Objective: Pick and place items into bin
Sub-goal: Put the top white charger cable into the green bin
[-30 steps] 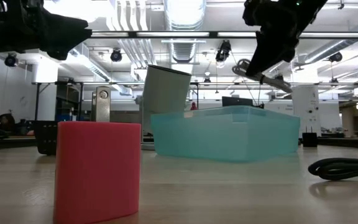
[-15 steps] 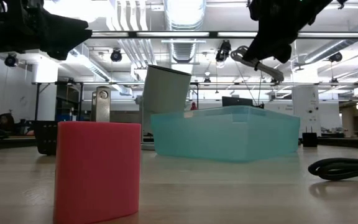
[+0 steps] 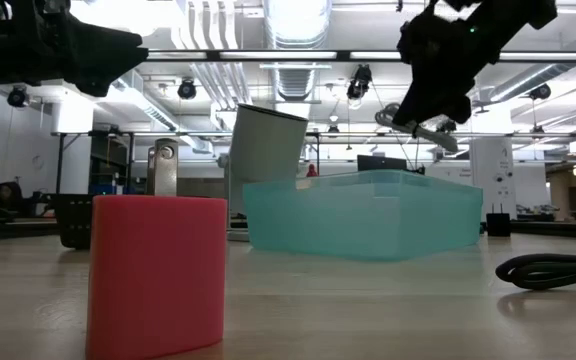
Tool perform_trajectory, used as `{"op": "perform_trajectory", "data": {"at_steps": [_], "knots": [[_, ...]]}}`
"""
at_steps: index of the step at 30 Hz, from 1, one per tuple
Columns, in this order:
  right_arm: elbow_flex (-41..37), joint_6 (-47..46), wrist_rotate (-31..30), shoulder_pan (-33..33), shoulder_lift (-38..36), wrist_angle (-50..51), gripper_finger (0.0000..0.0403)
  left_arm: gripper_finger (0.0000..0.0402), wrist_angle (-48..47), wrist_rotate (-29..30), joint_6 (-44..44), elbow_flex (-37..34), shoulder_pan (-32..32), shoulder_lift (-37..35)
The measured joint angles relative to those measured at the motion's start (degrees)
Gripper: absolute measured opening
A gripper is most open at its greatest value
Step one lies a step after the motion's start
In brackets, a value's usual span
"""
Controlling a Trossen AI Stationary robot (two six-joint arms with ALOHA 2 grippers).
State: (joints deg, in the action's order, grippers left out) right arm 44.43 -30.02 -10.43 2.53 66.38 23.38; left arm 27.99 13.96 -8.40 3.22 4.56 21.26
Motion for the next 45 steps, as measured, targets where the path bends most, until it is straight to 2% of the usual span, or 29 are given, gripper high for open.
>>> {"op": "perform_trajectory", "data": {"at_steps": [9,15,33,45], "knots": [[0.0,-0.1,0.1,0.6,3.4,-0.1,0.0025,0.0183,0.0,0.0,0.0,-0.1,0.0,0.0],[0.0,-3.7,0.0,1.8,3.6,-0.2,0.0025,0.0183,0.0,0.0,0.0,-0.3,0.0,0.0],[0.0,-3.9,-0.1,5.6,3.8,-0.2,0.0025,0.0183,0.0,0.0,0.1,-0.5,0.0,0.0],[0.4,-3.2,0.6,6.5,10.4,-2.9,0.0025,0.0183,0.2,0.0,0.2,-0.5,0.0,0.0]]}}
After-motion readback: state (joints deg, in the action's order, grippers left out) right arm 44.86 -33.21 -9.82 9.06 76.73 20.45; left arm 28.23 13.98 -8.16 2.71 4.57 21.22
